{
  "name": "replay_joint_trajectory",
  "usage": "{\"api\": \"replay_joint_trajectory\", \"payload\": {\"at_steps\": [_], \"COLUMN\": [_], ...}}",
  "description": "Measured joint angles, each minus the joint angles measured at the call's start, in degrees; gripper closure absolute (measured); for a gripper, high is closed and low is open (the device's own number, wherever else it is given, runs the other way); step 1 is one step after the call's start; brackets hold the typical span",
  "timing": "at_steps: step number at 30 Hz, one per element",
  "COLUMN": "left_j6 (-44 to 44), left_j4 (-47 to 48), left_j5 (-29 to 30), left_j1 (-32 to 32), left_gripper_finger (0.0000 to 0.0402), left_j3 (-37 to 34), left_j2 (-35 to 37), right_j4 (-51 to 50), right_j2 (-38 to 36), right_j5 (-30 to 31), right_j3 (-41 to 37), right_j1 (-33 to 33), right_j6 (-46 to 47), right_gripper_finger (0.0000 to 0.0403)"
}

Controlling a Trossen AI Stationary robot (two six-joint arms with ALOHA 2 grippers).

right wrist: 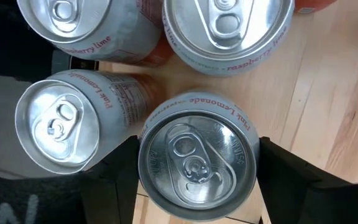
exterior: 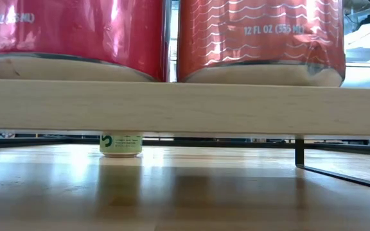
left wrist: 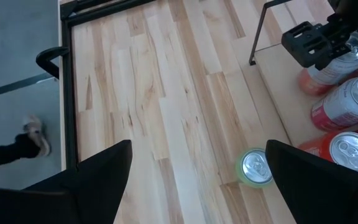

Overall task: Place canned beverage on shelf
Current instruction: Put the pink soda can on the shelf aligned with the other pink soda can

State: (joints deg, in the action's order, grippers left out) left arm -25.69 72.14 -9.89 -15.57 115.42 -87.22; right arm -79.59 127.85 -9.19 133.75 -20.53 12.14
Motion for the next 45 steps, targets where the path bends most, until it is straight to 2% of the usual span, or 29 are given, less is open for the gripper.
{"api": "replay_joint_trajectory", "payload": {"at_steps": [7, 16, 23, 45], "left_j6": [0.0, 0.2, 0.2, -0.1], "left_j4": [0.0, 0.0, 0.1, 0.4], "left_j5": [0.0, 0.0, 0.0, -0.2], "left_j1": [0.0, 0.0, 0.0, 0.0], "left_gripper_finger": [0.0047, 0.0047, 0.0047, 0.0047], "left_j3": [0.0, 0.0, 0.0, 0.0], "left_j2": [0.0, 0.0, 0.0, 0.0], "right_j4": [0.4, 0.4, 0.4, -1.0], "right_j2": [0.0, 0.0, 0.0, 0.0], "right_j5": [-1.6, -1.4, 0.1, -1.1], "right_j3": [0.0, 0.0, 0.0, 0.0], "right_j1": [0.0, 0.0, 0.0, 0.1], "right_j6": [0.3, 1.0, 1.0, -0.1], "right_gripper_finger": [0.0148, 0.0109, 0.0107, 0.0106]}}
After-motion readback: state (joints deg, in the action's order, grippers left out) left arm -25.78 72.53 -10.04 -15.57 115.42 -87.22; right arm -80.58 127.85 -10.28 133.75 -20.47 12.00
